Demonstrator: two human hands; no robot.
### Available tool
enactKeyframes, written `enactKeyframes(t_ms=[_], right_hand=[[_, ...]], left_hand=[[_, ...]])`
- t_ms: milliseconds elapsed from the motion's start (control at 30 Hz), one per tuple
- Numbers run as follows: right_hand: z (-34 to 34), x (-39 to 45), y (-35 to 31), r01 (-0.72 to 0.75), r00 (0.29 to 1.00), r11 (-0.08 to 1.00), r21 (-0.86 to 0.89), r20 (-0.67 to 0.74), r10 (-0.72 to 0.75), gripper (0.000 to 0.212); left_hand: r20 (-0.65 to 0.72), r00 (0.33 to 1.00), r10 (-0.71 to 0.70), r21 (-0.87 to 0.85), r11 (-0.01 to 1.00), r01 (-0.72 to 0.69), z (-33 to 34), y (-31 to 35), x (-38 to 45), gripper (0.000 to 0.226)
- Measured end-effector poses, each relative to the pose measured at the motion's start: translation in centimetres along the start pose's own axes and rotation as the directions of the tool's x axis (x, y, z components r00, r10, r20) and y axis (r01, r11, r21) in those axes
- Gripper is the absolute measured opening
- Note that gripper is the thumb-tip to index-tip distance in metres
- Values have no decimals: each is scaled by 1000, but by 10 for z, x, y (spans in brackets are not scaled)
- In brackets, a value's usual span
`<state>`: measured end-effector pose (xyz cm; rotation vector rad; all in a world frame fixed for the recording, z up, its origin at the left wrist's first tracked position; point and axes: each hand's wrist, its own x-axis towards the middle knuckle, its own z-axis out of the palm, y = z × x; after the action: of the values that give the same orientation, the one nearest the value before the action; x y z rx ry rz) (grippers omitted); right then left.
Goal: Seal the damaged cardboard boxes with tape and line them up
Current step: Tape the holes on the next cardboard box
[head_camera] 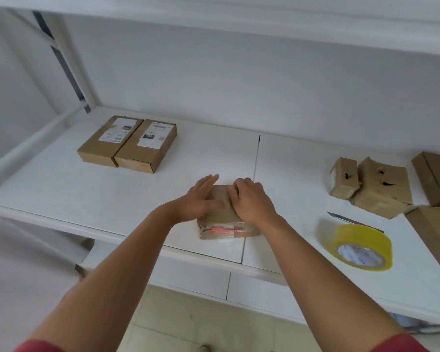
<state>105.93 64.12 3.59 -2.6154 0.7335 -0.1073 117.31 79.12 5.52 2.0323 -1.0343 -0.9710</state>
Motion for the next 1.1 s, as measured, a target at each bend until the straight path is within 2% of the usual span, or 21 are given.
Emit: enactKeyframes(t_ms=[33,67,133,200,333,400,500,533,633,700,767,867,933,1100], right_hand=[[1,0,0,-11,1000,1000,5,0,11,38],[1,0,-1,-22,1000,1000,18,1,22,41],[2,1,-3,-51,999,998,29,-3,51,46],[3,3,-5,-72,996,997,-32,-56,70,51],[0,22,-20,-131,987,967,-220,-119,106,63],[4,27,-27,-121,986,960,-251,-139,88,58],[14,22,-28,-111,978,950,-292,-204,52,44],[15,20,-27,-125,973,951,-283,-222,62,43],[17,21,-27,-161,965,966,-201,-236,112,42],[13,24,-23,-186,963,981,-63,-211,169,44],[10,23,-19,-211,959,977,18,-189,211,45],[13,16,-19,-205,950,970,-129,-265,166,36],[14,17,-20,-220,947,966,-136,-267,178,30],[12,17,-18,-306,922,952,4,-246,298,32]], left_hand=[[-102,994,-32,-134,991,18,4,1,6,81],[-216,975,-53,-134,991,24,10,3,12,59],[-380,923,-55,44,996,77,21,5,22,42],[-407,912,-43,164,979,119,27,4,27,34],[-346,937,-43,200,973,118,25,2,31,24],[-344,939,-19,208,973,96,24,2,32,25],[-389,917,-93,117,982,150,25,6,34,36],[-406,906,-116,145,971,189,27,8,35,38],[-441,894,-80,380,886,266,36,11,36,34],[-442,894,-78,434,853,289,39,11,37,34],[-445,891,-86,452,838,306,39,12,38,39],[-445,889,-107,368,883,290,39,11,40,54],[-454,884,-114,318,906,280,38,8,40,58],[-465,881,-93,425,849,313,40,13,42,53]])
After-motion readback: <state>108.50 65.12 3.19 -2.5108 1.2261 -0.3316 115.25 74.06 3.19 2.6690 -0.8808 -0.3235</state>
